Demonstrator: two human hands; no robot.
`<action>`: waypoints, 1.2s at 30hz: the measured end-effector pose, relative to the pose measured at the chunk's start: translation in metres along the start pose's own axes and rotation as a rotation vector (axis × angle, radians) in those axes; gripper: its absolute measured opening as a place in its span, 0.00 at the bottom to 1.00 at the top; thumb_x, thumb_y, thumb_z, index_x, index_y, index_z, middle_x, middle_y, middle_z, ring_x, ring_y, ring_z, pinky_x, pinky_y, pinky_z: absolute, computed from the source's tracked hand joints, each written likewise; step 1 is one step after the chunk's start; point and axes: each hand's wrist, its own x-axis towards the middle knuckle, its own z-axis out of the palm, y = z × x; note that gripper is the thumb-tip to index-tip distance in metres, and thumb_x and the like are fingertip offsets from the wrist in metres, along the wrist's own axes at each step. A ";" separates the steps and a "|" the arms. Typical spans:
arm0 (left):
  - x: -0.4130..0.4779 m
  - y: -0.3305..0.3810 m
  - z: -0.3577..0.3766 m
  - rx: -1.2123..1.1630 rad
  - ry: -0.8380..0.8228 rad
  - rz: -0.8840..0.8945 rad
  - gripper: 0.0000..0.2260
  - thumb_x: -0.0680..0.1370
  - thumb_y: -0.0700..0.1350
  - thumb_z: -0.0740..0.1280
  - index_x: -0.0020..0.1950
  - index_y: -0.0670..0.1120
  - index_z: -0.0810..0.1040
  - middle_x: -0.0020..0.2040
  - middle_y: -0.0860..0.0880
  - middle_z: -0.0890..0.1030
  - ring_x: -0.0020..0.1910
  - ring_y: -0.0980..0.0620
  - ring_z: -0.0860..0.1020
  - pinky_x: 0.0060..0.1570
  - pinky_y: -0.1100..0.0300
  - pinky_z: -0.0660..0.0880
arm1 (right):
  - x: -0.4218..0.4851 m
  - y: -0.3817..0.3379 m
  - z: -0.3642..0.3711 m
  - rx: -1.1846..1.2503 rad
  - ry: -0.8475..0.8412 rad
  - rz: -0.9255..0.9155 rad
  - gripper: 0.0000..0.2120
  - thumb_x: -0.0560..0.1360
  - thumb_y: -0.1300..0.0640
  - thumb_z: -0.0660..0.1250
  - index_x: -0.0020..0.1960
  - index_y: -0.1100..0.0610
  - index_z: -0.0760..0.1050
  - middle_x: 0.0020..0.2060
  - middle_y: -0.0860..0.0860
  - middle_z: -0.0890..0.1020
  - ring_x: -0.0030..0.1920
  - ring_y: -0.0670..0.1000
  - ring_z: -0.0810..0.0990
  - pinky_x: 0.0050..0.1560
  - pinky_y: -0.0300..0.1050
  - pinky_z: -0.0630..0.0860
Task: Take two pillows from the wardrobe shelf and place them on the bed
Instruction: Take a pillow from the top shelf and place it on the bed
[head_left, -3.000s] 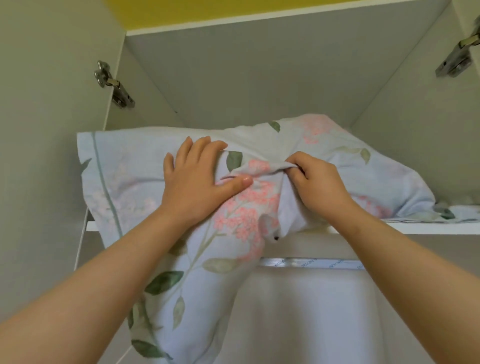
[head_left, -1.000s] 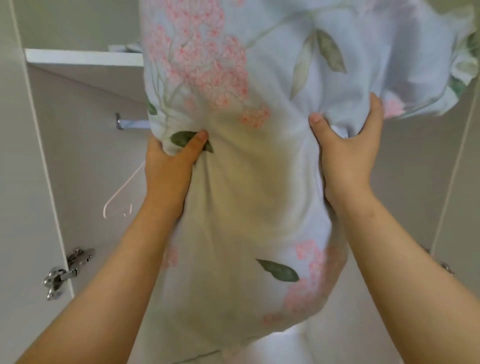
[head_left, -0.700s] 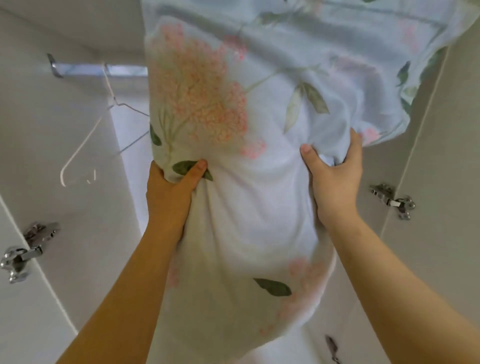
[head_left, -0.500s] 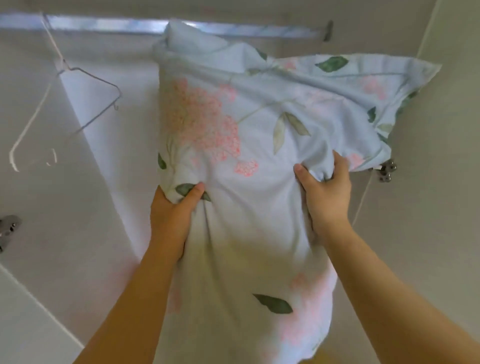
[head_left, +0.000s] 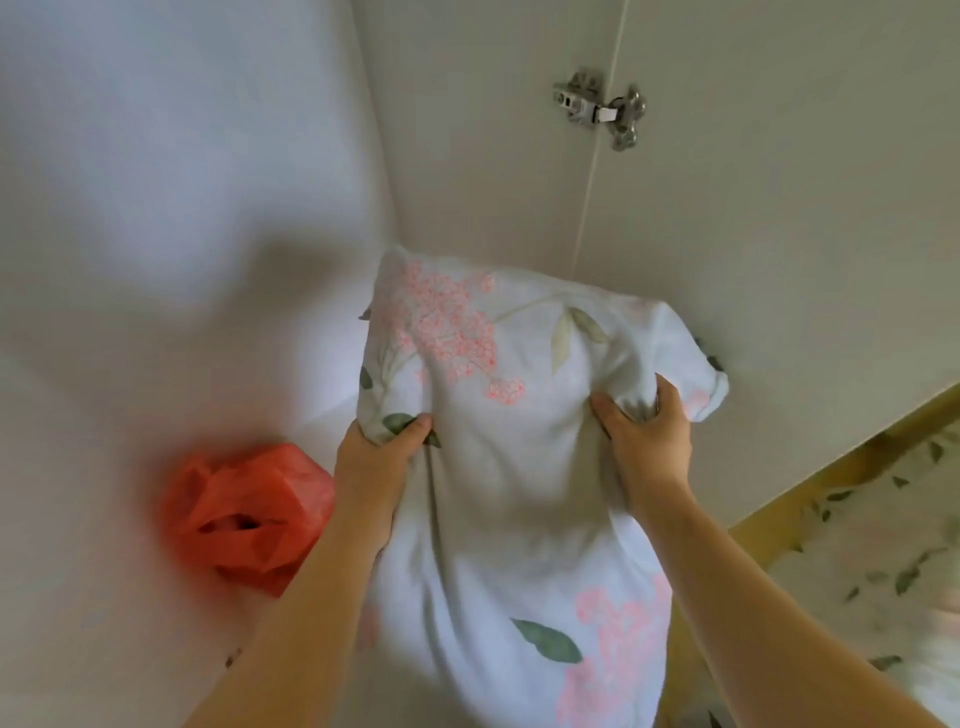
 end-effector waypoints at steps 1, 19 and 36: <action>-0.002 -0.005 0.010 0.031 -0.028 -0.015 0.28 0.57 0.57 0.73 0.52 0.44 0.79 0.48 0.45 0.83 0.48 0.45 0.81 0.52 0.48 0.77 | -0.001 0.009 -0.011 -0.007 0.021 0.035 0.27 0.72 0.51 0.70 0.69 0.53 0.65 0.59 0.50 0.76 0.62 0.56 0.73 0.57 0.45 0.68; -0.158 -0.052 0.260 0.246 -0.502 -0.060 0.14 0.69 0.44 0.73 0.52 0.43 0.76 0.47 0.46 0.81 0.42 0.50 0.77 0.44 0.58 0.72 | -0.044 0.133 -0.274 0.041 0.589 0.355 0.28 0.71 0.51 0.70 0.68 0.52 0.66 0.62 0.51 0.76 0.63 0.58 0.74 0.64 0.55 0.70; -0.252 -0.043 0.449 0.398 -1.081 -0.022 0.06 0.70 0.43 0.73 0.43 0.49 0.78 0.44 0.47 0.82 0.45 0.45 0.80 0.48 0.53 0.77 | -0.062 0.155 -0.422 0.150 1.174 0.465 0.24 0.73 0.55 0.68 0.67 0.56 0.66 0.56 0.54 0.76 0.58 0.59 0.74 0.55 0.48 0.69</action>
